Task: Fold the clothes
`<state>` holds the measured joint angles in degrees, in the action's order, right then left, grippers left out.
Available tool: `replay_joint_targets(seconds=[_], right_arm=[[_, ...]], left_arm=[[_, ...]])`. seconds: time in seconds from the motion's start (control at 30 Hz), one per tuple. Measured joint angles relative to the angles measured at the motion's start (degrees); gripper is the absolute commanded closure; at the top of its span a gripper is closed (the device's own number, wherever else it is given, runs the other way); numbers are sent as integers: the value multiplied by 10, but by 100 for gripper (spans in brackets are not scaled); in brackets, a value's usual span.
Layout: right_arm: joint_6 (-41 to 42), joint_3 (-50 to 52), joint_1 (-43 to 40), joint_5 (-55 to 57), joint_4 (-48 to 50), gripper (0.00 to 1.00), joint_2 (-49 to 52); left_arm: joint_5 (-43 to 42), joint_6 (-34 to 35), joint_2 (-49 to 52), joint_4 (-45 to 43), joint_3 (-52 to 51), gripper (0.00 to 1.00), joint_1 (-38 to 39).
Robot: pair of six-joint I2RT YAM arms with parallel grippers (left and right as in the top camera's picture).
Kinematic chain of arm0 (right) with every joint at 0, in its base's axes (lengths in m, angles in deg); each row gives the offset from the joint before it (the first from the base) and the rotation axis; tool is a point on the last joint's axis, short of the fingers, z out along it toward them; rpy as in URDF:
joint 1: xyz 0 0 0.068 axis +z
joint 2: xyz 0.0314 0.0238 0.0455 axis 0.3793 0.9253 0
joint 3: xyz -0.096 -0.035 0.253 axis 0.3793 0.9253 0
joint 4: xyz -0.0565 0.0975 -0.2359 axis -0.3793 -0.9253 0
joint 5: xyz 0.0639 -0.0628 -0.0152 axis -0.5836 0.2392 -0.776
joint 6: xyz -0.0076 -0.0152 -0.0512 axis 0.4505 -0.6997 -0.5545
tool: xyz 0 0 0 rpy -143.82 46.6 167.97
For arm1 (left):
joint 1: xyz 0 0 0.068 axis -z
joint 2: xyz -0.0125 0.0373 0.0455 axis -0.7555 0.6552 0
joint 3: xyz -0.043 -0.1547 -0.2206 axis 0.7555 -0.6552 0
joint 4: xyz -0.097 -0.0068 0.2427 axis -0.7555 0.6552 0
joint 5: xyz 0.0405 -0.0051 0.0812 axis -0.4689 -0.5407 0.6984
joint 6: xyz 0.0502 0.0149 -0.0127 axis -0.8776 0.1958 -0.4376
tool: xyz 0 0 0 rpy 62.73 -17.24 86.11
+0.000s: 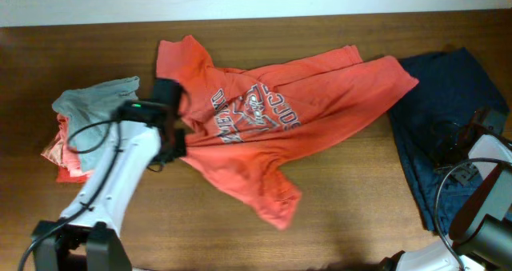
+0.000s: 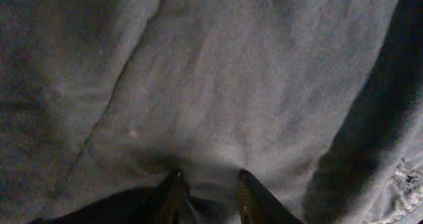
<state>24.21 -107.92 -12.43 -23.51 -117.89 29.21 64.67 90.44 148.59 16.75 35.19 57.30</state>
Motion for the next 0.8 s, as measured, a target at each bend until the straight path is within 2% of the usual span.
replay_joint_targets(seconds=[0.17, 0.2, 0.23, 0.27, 0.37, 0.43, 0.6, 0.8], right_arm=[[0, 0, 0, 0, 0, 67, 0], [0, 0, 0, 0, 0, 67, 0], [0, 0, 0, 0, 1, 67, 0], [0, 0, 0, 0, 1, 67, 0], [0, 0, 0, 0, 1, 66, 0], [-1, 0, 0, -1, 2, 66, 0], [-10, 0, 0, -13, 4, 67, 0], [-52, -19, 4, -138, -40, 62, -2]], left_arm=[[-6, 2, 0, -42, -1, 100, -118], [-16, -2, 0, -45, -1, 96, -127], [-26, -7, 0, -46, -1, 86, -132], [-37, -13, 0, -46, -1, 83, -134], [-86, -33, 0, -40, -1, 55, -131], [-127, -49, 0, -31, -1, 48, -127], [-197, -68, 0, 4, -1, 48, -119], [-228, -100, 0, 2, -1, 49, -119]])
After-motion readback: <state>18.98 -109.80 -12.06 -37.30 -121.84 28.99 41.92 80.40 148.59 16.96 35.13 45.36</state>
